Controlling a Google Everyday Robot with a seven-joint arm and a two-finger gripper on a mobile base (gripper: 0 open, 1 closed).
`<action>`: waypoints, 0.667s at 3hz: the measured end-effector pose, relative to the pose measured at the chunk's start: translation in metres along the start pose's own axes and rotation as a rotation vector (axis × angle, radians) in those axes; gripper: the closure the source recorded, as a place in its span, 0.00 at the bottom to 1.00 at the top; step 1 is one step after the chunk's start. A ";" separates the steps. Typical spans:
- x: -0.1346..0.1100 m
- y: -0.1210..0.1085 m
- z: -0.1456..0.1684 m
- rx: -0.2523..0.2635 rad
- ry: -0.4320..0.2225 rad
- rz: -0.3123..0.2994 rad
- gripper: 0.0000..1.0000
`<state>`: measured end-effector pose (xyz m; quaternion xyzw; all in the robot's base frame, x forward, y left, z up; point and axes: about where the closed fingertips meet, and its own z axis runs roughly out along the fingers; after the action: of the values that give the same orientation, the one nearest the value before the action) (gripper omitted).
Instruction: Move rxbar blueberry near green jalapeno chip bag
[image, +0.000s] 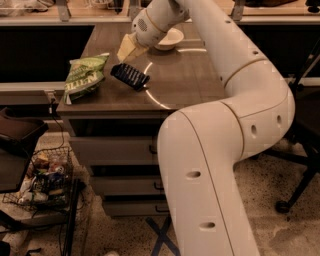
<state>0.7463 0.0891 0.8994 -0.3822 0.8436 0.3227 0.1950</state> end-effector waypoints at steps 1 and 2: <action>-0.001 0.000 0.004 -0.003 0.002 0.000 0.35; -0.001 0.000 0.011 -0.008 0.005 0.001 0.04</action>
Offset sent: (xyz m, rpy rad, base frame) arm 0.0007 0.0034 -0.0028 0.0006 0.0028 0.0024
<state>0.7480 0.0971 0.8925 -0.3834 0.8430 0.3251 0.1914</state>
